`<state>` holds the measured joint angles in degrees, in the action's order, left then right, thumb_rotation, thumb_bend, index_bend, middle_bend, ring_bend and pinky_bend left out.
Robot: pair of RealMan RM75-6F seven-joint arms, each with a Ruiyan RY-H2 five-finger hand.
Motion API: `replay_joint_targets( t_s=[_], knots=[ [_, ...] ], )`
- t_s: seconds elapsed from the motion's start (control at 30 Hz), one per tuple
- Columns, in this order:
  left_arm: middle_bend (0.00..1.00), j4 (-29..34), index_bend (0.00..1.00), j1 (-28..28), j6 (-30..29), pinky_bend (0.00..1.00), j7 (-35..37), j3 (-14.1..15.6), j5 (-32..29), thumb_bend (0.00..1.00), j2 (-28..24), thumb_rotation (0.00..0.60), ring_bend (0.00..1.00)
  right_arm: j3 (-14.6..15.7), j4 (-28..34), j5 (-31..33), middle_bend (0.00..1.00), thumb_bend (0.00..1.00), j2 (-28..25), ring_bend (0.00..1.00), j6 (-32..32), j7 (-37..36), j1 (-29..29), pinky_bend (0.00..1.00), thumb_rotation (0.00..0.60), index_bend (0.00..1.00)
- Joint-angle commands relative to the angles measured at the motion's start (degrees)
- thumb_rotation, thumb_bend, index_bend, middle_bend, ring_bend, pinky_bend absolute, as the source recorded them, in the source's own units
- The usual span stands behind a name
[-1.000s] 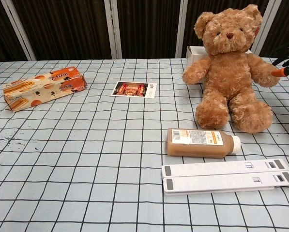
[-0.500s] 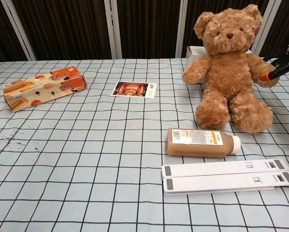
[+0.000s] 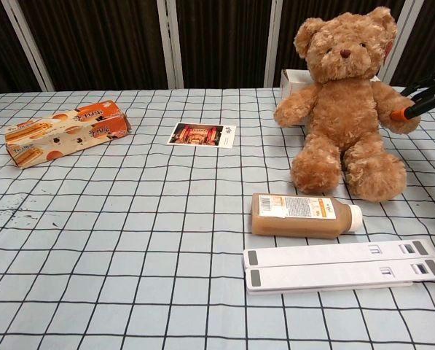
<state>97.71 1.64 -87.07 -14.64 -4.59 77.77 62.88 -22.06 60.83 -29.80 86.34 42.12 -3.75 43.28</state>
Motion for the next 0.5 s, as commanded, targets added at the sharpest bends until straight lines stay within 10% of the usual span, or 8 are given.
replay_joint_targets(
  t_s=[0.03, 0.5],
  knots=[
    [0.0, 0.02, 0.13, 0.05, 0.04, 0.03, -0.17, 0.02, -0.04, 0.24, 0.08, 0.6, 0.0, -0.36, -1.71, -0.84, 0.5, 0.32, 1.22, 0.33, 0.15, -0.55, 0.08, 0.0, 0.6, 0.41],
    [0.0, 0.14, 0.13, -0.32, -0.62, 0.03, 1.07, -0.39, -0.66, 0.24, -0.42, 0.6, 0.0, -0.54, -7.52, -5.63, 0.52, 0.32, 4.42, 0.34, -0.64, -2.15, -0.04, 0.0, 0.6, 0.41]
  ],
)
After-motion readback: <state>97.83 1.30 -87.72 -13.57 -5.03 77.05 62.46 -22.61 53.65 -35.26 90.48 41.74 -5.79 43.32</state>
